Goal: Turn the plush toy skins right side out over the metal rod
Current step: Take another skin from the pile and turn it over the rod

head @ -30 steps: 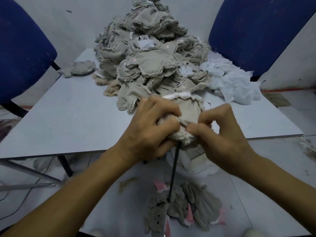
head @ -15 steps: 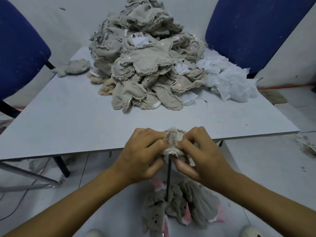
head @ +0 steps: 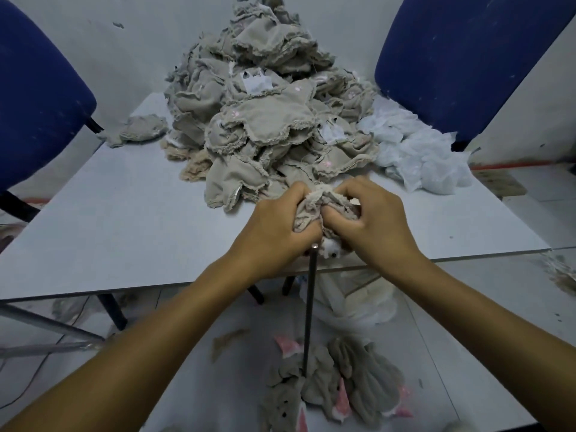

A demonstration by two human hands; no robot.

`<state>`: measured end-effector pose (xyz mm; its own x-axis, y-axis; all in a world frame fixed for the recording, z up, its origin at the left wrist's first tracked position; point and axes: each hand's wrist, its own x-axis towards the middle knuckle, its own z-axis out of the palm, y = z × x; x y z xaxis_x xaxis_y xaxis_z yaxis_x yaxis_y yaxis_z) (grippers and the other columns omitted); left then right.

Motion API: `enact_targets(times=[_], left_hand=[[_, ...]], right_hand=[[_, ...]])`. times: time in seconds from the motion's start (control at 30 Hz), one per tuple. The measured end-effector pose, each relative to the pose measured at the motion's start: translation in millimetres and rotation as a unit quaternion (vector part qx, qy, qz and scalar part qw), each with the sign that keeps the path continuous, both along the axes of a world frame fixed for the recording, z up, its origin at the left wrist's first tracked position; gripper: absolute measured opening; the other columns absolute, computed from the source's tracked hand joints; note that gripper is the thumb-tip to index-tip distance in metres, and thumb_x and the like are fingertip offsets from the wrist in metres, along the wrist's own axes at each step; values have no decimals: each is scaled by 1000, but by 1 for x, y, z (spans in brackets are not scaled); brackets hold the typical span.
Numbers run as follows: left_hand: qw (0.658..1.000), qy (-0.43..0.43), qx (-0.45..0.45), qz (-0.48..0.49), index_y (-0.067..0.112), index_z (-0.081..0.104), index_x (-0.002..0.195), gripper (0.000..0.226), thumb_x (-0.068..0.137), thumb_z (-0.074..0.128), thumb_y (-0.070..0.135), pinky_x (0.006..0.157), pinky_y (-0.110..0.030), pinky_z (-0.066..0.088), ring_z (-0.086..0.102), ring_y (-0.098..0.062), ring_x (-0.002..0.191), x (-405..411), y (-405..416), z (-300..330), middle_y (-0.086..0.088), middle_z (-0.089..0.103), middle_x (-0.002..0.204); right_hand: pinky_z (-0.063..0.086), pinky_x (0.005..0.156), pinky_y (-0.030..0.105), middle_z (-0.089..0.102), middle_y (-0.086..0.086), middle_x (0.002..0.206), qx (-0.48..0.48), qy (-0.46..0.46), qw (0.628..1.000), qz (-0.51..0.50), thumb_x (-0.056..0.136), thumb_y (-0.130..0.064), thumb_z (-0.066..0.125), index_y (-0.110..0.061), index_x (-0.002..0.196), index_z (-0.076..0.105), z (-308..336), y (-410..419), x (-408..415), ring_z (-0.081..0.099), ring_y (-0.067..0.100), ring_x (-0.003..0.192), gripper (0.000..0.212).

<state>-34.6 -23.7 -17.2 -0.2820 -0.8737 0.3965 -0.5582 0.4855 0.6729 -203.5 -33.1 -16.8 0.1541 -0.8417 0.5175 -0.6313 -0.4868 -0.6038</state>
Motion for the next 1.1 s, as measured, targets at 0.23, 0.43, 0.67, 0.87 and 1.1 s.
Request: enact_targets(times=[0.23,0.43,0.67,0.87,1.1], left_hand=[[999,-40,34,5,18,46,90,26,78,56,38,64,-42,45,55,-22,73,-11,-3,-4,-2,59,74],[992,25,119,29,23,56,89,27,72,58,44,62,-25,43,57,-7,75,-1,-9,-6,7,64,81],[987,21,135,85,24,53,82,12,77,60,32,58,-27,35,52,-2,70,-4,-26,-10,9,61,76],[980,83,178,-34,31,57,73,22,80,54,52,65,-36,42,58,-9,67,-6,-20,1,13,61,68],[988,8,144,-51,13,56,84,32,73,63,43,67,-39,39,51,-16,73,2,-8,7,-5,60,78]], right_hand=[[32,62,14,49,-6,75,61,11,998,-34,83,-15,63,-20,77,50,-8,-8,0,44,10,68,16],[48,72,23,68,-8,83,269,-92,945,159,94,-26,65,-25,89,64,5,-3,-15,64,7,78,5],[38,56,14,64,-9,73,195,16,979,58,80,-32,74,-25,80,61,-6,-7,-6,56,0,66,15],[36,54,9,59,-22,61,120,-10,992,-40,76,-41,58,-29,63,47,-15,-10,-4,53,-9,65,20],[33,52,23,50,-8,53,191,-59,979,-31,82,-8,62,-18,61,47,-16,-16,3,43,4,52,28]])
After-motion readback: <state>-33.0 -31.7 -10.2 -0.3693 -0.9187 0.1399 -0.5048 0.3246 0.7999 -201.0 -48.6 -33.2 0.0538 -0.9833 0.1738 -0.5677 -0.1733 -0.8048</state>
